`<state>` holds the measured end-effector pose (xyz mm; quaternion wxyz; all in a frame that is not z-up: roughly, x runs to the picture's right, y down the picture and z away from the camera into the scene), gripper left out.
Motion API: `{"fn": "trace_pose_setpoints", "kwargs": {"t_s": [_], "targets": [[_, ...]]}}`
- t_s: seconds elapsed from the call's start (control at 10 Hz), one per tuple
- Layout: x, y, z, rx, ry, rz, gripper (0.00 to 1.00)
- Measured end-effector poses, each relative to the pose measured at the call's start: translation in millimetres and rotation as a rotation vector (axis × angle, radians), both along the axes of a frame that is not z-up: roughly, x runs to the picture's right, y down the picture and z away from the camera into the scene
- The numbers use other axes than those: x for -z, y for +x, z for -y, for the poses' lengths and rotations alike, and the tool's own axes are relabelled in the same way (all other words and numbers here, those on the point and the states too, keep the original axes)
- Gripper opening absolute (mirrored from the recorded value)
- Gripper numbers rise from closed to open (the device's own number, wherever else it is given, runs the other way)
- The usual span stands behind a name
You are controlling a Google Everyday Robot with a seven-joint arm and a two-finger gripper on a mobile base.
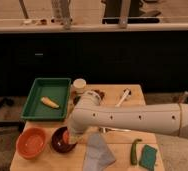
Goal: Place apple in metal cup
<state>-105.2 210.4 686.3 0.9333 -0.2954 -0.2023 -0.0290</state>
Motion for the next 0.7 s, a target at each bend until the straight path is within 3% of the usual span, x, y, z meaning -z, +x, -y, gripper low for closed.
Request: {"fn": "trace_pose_setpoints", "kwargs": {"t_s": [0.4,0.7], "targets": [[14.0,12.0,13.7,-0.023,0.028,-0.003,0.0],[13.8,8.7,31.5,-0.022,0.046,-0.009,0.0]]}}
